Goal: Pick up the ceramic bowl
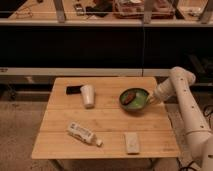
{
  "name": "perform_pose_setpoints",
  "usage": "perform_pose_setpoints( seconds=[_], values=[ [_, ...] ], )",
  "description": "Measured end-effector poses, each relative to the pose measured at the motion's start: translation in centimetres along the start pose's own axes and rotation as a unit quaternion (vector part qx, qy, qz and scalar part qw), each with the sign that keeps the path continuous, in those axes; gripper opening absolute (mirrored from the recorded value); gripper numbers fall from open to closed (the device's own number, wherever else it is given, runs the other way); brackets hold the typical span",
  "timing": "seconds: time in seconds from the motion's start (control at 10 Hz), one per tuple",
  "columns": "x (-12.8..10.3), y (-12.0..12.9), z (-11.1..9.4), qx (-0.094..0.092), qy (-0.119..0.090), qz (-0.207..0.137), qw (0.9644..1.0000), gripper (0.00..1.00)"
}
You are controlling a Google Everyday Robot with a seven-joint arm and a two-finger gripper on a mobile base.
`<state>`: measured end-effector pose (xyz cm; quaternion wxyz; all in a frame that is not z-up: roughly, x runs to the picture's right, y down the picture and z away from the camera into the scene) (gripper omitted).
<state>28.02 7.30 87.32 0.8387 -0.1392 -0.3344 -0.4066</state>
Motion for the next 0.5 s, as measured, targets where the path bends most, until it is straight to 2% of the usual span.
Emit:
perform_pose_setpoints(
  seconds=[0.3,0.5],
  values=[
    [-1.5,-3.2,-3.0,0.033,0.016,-0.047,0.9982,0.00],
    [-2.4,-3.9,-4.1,0.047,0.020,-0.064,0.9966,0.00]
  ],
)
